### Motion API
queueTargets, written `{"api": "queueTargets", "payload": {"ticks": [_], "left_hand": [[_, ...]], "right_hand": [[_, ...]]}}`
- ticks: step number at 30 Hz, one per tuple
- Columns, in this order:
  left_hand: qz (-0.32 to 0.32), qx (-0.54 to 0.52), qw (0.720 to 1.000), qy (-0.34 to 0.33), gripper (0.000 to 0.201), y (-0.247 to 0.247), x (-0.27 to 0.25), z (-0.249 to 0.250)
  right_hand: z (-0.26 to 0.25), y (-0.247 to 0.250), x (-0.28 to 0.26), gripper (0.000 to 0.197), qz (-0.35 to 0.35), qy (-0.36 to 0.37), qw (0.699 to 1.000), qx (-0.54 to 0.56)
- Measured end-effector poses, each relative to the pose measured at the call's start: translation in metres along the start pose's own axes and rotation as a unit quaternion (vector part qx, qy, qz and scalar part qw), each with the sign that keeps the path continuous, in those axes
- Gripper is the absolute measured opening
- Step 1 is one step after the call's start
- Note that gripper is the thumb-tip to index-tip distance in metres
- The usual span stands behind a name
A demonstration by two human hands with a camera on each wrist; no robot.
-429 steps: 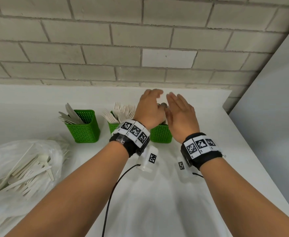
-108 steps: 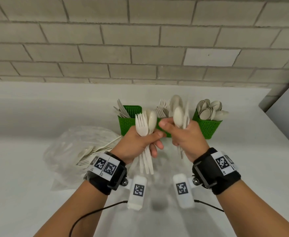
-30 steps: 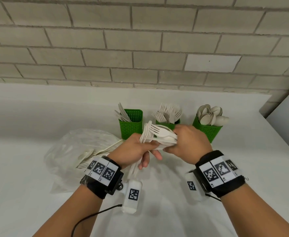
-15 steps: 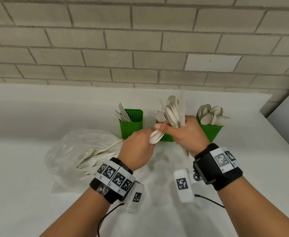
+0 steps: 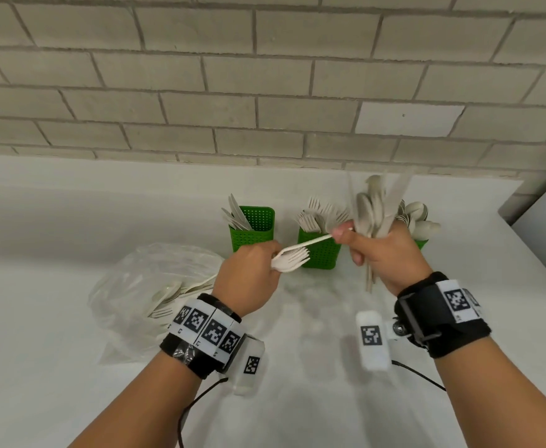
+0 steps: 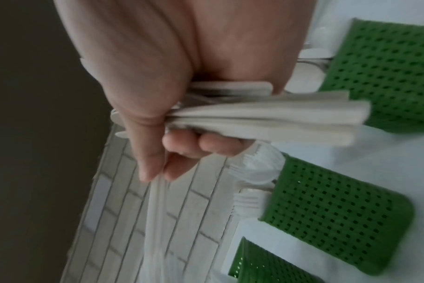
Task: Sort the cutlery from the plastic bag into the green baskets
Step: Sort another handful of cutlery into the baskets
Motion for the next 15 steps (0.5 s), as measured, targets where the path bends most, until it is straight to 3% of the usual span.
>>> {"api": "queueTargets", "payload": {"ticks": [4,6,7,9,11,13,15], "left_hand": [[0.01,-0.07,0.996,0.048,0.016,-0.001,0.005,-0.023],[0.022,-0.183,0.979,0.085,0.015,-0.001,0.009,-0.03],[0.025,-0.272,0.956,0.103,0.018,-0.003,0.009,-0.03],[0.01,-0.451,0.884,0.12,0.032,-0.007,0.007,-0.019],[0.002,-0.555,0.823,0.122,0.045,-0.011,0.009,-0.005],[0.026,-0.598,0.793,0.114,0.042,-0.008,0.013,0.006],[0.064,-0.58,0.802,0.128,0.029,-0.005,0.02,0.006]], "right_hand": [[0.02,0.029,0.004,0.008,0.06,-0.065,0.989,0.115],[0.028,0.035,0.004,0.005,0.075,-0.086,0.982,0.153],[0.031,0.035,0.003,0.003,0.079,-0.093,0.979,0.163],[0.035,0.026,-0.001,0.004,0.07,-0.103,0.976,0.181],[0.041,0.009,-0.008,0.009,0.042,-0.116,0.972,0.198],[0.047,-0.011,-0.017,0.009,-0.001,-0.123,0.975,0.184],[0.05,-0.031,-0.025,0.005,-0.062,-0.122,0.984,0.117]]}}
Point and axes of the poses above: each hand's wrist, its own x-axis towards the middle knuckle, its own y-axis out of the back of the hand, z = x × y, the point moved 8 cm from there along x, towards the middle knuckle
